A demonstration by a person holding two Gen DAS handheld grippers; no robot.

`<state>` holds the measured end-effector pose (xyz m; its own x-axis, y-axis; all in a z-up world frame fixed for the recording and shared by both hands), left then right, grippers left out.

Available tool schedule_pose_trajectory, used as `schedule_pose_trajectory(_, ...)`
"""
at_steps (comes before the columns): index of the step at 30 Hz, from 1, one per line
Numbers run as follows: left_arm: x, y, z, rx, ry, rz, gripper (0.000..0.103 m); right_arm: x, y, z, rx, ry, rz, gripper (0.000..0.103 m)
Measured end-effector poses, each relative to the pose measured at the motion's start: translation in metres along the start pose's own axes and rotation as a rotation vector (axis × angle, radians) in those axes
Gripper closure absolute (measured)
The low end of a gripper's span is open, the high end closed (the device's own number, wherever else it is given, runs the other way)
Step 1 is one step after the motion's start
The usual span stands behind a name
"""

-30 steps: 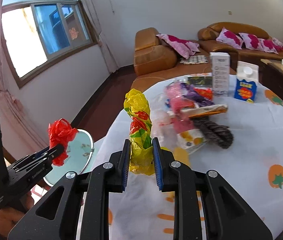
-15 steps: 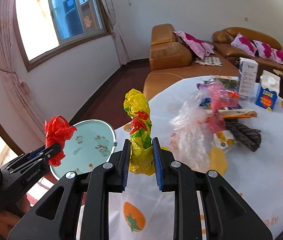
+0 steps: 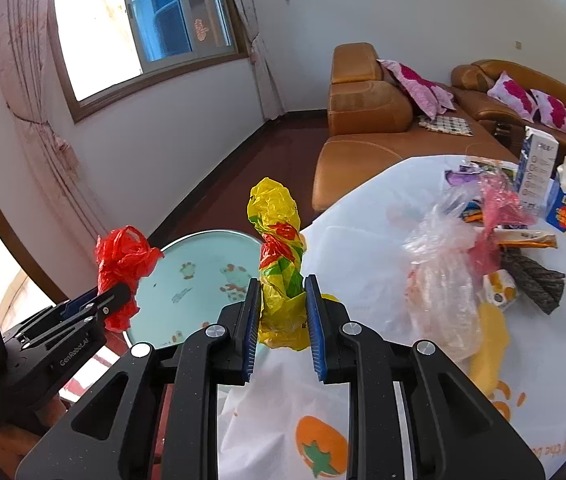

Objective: Collect trash
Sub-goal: 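Carry both items over the bin and open both tools to drop them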

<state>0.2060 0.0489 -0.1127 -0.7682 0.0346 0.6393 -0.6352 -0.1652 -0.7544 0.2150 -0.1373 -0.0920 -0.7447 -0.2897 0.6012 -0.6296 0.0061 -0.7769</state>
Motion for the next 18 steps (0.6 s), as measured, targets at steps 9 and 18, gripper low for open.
schedule_pose_trajectory(9,-0.013,0.007,-0.007,0.007,-0.027,-0.039,0.075,-0.018,0.002,-0.018,0.020,-0.026,-0.030,0.080)
schedule_pose_trajectory(18,-0.029,0.015,-0.015,0.006,-0.045,-0.080,0.075,-0.048,0.008,-0.031,0.013,-0.044,-0.098,0.080)
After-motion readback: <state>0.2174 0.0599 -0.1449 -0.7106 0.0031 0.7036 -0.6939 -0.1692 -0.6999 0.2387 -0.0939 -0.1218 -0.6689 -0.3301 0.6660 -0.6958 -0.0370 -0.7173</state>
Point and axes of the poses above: each gripper's, at about its wrist camera, not at the fingertips, and x roughly against the way its jaws point, z to its right, y to its underside, the point moved 8 cm from there along -x, roughly the way its jaws point, and after that the axes turned 1 degree about z, right-handed, at the moved point
